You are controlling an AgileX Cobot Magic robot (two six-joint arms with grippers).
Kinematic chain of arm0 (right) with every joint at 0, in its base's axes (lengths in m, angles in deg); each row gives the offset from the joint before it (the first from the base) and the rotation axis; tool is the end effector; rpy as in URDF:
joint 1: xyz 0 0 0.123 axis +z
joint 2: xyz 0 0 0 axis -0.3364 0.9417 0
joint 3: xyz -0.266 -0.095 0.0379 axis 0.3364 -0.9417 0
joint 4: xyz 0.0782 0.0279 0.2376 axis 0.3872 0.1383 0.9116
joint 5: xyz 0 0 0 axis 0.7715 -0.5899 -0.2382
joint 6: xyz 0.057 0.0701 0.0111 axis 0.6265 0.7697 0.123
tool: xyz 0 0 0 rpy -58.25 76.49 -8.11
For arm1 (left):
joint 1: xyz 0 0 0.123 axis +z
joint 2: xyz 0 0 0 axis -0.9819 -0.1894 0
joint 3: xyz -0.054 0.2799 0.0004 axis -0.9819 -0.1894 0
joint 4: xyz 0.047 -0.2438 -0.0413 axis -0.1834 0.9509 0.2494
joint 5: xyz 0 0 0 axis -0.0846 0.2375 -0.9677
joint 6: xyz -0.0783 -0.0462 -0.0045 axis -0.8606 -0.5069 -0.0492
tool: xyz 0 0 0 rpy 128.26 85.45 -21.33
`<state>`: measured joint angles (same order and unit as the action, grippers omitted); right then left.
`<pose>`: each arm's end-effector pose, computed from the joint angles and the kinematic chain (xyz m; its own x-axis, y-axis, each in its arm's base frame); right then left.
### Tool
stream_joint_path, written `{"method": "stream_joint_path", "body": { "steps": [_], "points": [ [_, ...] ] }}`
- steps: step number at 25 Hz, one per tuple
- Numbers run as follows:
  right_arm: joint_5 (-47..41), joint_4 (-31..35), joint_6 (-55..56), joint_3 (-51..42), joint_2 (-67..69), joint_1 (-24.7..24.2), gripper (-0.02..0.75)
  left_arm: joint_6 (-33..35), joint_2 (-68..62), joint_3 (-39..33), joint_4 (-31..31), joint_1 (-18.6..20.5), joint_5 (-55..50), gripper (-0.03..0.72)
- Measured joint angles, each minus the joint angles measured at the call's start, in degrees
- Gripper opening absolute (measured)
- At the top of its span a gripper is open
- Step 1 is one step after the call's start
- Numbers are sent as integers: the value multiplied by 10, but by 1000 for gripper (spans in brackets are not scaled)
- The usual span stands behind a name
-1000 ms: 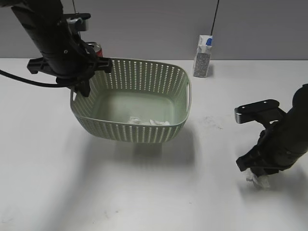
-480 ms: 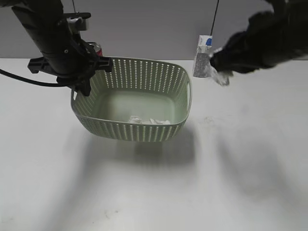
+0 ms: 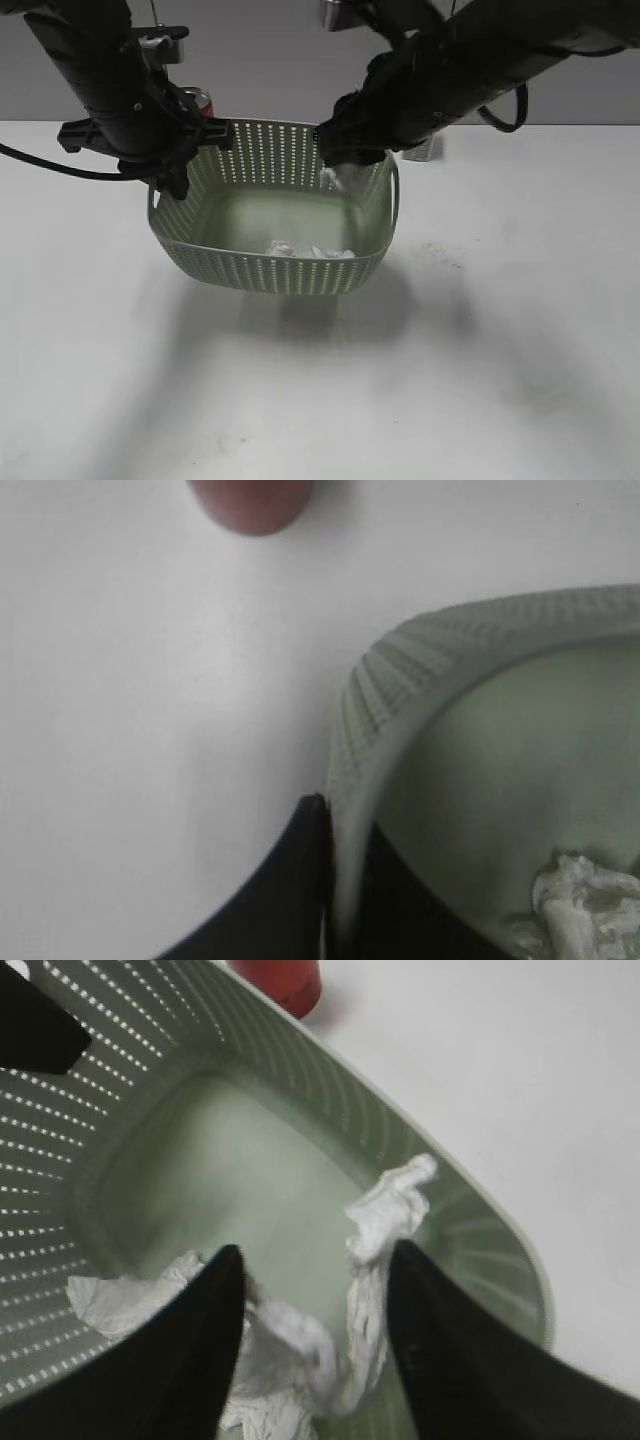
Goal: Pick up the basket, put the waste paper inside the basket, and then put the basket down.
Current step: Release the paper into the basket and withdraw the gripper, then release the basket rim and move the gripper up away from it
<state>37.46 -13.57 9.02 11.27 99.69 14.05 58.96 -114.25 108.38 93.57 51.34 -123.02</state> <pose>0.3138 0.2267 0.2537 -0.6384 -0.3528 -0.6840 -0.6006 0.7841 0.1562 0.3390 -0.1866 0.2295 -0.9490 0.1769 -0.2608 0.2226 0.9621 -0.1574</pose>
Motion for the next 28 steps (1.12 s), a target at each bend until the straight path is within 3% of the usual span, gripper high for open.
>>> {"method": "stream_joint_path", "body": {
  "steps": [4,7,10,14,24,28],
  "points": [
    [-38,5,0,41,45,0,538,0,0,0,0,-3,0,0],
    [-51,6,0,55,48,0,646,0,0,0,1,-6,0,0],
    [-97,-15,33,78,48,-3,649,0,0,0,3,-7,0,0],
    [-198,-109,83,116,48,-26,632,-1,0,0,26,-8,-5,0],
    [-291,-130,95,122,-19,-226,598,-1,0,0,49,-9,-11,0],
    [-325,-143,86,99,-86,-284,594,-1,0,0,66,-9,-3,0]
  ]
}}
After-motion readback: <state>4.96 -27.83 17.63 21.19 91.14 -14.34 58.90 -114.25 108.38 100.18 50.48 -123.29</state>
